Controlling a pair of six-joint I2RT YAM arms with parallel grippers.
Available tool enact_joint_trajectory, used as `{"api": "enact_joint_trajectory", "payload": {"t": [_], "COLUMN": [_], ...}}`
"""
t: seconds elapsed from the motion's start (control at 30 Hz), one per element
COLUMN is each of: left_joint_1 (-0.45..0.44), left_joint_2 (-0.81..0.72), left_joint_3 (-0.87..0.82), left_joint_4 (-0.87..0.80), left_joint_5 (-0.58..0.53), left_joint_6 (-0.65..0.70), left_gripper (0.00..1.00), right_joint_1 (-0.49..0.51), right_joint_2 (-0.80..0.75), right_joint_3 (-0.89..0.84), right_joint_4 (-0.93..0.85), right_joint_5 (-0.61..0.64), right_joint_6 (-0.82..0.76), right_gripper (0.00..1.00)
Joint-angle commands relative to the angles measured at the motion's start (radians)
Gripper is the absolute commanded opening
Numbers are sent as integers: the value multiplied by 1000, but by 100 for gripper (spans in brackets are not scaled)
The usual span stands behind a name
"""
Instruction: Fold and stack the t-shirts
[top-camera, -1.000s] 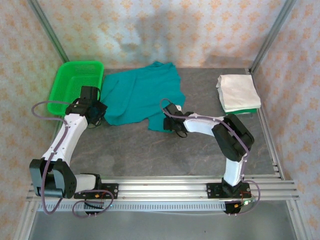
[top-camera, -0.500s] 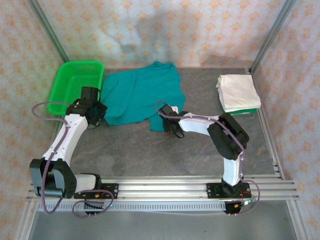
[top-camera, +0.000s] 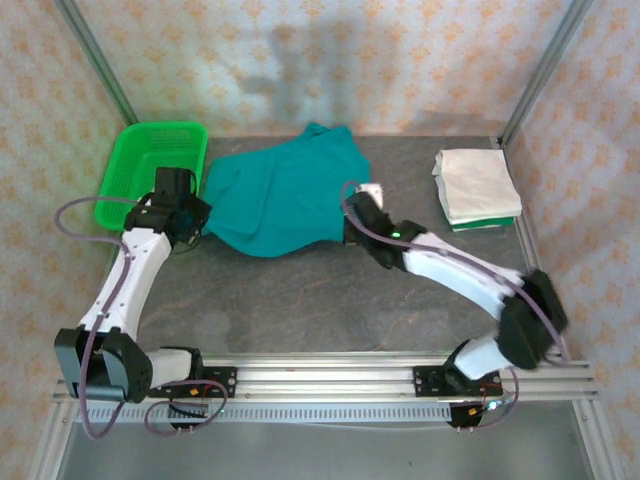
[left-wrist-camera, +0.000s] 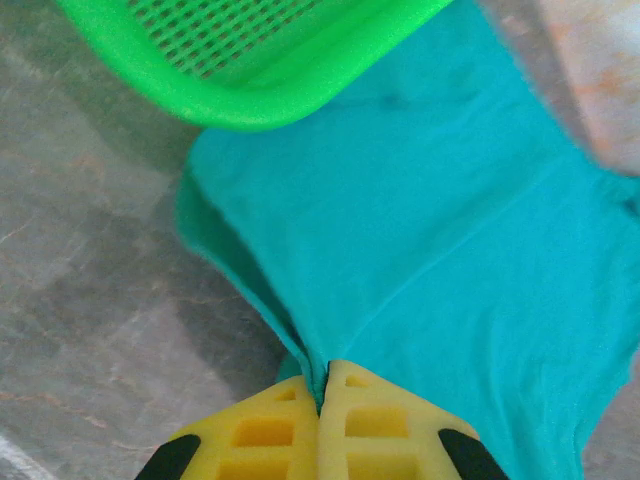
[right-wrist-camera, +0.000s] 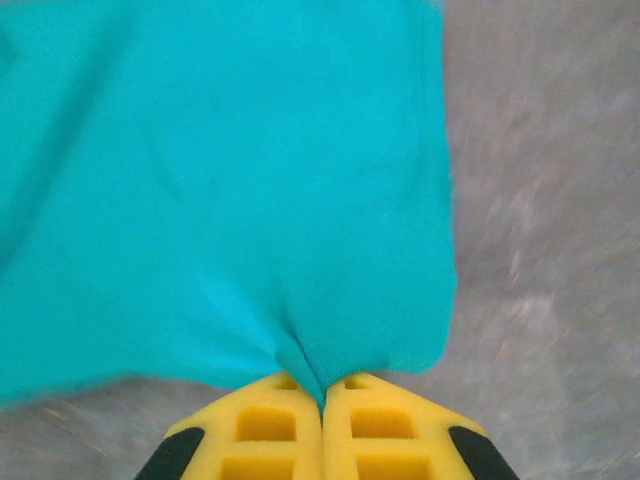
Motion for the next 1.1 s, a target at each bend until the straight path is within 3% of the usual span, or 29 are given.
{"api": "enact_joint_trajectory", "payload": {"t": [0.0, 0.13, 0.27, 0.5, 0.77, 0.97, 1.07], "left_joint_1": [7, 6, 6, 5, -1, -18, -21], "left_joint_2": [-80, -126, -164, -137, 12, 180, 330], "left_joint_3": [89, 182, 268, 294, 322, 339, 426], "left_joint_4": [-54, -118, -183, -59, 10, 136, 161], "left_joint_5": [-12, 3, -14, 57, 42, 21, 3], "left_joint_6": [31, 50, 64, 20, 26, 35, 66], "left_gripper": [0, 0, 0, 0, 0, 0, 0], "right_joint_1": [-10, -10, -10, -55, -310, -391, -427], "right_joint_2": [-198, -399, -488, -350, -195, 11, 131], "right_joint_3": [2, 47, 146, 334, 280, 282, 335], "right_joint_4": [2, -44, -126, -335, -238, -74, 14], "right_joint_5": [148, 145, 141, 365, 63, -63, -117], "right_joint_6": [-114, -171, -200, -277, -211, -199, -189], "right_gripper": [0, 0, 0, 0, 0, 0, 0]}}
